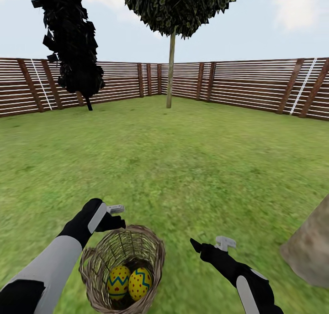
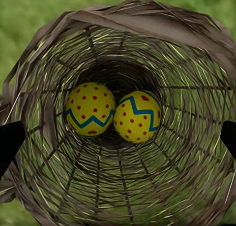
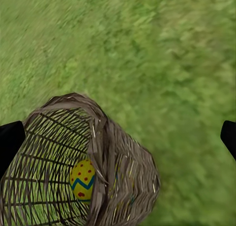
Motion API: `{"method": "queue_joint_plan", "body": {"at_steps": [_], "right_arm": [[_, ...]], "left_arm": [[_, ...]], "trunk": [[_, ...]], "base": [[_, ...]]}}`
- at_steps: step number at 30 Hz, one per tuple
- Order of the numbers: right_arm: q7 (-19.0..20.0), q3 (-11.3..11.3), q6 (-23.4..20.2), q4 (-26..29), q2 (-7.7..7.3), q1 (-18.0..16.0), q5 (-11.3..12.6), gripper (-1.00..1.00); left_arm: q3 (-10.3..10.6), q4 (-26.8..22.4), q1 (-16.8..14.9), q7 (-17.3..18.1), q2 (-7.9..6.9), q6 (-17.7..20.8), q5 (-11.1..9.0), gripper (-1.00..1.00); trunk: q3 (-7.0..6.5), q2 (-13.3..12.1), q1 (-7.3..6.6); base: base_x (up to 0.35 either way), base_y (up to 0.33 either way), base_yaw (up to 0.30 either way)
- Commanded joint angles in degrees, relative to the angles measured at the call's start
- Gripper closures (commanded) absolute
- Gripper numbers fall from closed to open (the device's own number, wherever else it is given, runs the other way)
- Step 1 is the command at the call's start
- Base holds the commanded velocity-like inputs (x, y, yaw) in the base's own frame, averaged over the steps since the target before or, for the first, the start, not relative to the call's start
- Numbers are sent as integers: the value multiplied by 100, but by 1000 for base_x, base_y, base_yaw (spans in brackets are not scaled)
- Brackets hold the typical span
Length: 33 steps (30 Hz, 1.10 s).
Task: Take the three Easter eggs out of the wicker basket on the lawn in the garden, then place them on the lawn next to a single tree (choose any tree) so that all three eggs are next to the same tree and none are left in the basket.
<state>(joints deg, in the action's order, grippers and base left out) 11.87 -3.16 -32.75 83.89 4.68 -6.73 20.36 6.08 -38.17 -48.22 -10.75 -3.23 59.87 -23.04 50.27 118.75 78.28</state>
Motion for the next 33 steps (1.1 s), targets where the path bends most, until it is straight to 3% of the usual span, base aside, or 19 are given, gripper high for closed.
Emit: {"method": "queue_joint_plan", "body": {"at_steps": [1,21,33], "right_arm": [[26,-18,-38,5,7,-3,12,-100],[26,-18,-38,5,7,-3,12,-100],[26,-18,-38,5,7,-3,12,-100]], "left_arm": [[33,-6,-3,-50,-8,13,-60,-100],[59,-6,-3,-50,6,-72,-72,-100],[68,-4,-3,-43,8,-174,-61,-100]], "trunk": [[5,2,-1],[5,2,-1],[221,484,263]], "base": [[48,1,0],[37,0,0],[0,0,0]]}}
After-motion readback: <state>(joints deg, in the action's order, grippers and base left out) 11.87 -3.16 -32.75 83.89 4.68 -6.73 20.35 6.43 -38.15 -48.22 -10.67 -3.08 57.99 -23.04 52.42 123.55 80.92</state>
